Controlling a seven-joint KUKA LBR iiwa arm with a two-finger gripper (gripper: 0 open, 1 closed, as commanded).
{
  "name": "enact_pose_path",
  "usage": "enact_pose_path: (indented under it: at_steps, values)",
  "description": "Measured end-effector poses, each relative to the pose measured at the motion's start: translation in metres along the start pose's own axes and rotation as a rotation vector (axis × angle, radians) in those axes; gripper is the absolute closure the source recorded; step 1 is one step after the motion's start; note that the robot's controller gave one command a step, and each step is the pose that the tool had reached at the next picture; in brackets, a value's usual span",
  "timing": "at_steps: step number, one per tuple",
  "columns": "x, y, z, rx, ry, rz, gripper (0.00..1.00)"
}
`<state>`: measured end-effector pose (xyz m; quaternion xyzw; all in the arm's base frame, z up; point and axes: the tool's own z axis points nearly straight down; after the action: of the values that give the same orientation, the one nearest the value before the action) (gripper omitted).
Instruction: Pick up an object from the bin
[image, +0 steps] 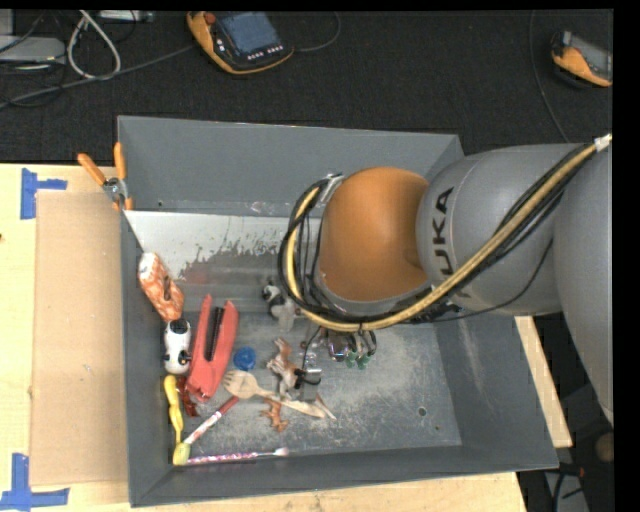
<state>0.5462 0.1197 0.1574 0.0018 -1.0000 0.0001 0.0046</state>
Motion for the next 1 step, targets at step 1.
enact_pose_path:
  at_steps: [1]
  values:
    - [-0.0017, -0.0006, -0.0044, -0.001, -0.007, 0.004, 0.0]
